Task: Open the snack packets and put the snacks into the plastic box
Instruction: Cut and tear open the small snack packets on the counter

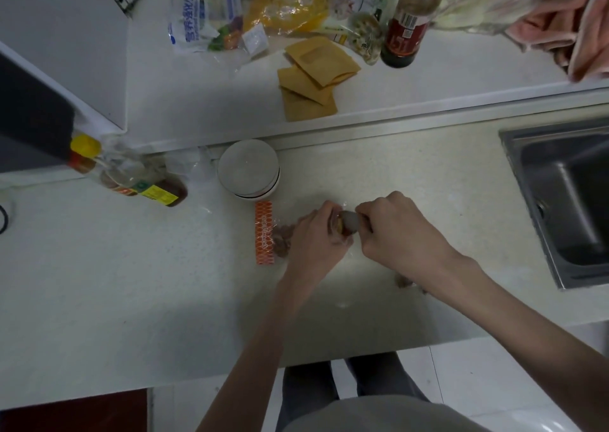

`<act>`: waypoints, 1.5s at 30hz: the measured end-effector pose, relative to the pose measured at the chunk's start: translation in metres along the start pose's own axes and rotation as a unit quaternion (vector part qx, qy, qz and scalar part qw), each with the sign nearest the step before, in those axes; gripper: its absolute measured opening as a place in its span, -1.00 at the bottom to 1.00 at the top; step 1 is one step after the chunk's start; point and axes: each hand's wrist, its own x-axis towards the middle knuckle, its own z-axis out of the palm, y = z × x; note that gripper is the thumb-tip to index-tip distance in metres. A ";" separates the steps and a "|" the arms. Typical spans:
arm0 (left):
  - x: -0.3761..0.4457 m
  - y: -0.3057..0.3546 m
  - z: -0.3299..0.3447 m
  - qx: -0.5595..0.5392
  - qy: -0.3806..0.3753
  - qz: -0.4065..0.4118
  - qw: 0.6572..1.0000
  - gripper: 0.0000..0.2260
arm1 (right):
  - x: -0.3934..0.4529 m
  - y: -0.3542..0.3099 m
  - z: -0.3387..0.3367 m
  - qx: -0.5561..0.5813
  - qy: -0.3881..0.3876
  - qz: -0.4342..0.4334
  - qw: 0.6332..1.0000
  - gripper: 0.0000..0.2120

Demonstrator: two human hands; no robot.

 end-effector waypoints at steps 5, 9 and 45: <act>-0.004 -0.012 -0.008 -0.099 0.011 -0.027 0.995 -0.70 | -0.005 -0.008 0.000 -0.046 0.036 -0.106 0.993 -0.88; -0.011 -0.025 -0.015 -0.148 0.034 -0.021 0.988 -0.78 | -0.011 -0.005 0.007 0.108 0.119 -0.070 0.984 -0.77; 0.019 -0.135 -0.040 -0.222 0.054 -0.314 0.922 -0.88 | 0.062 0.059 0.157 0.204 0.040 -0.035 0.977 -0.74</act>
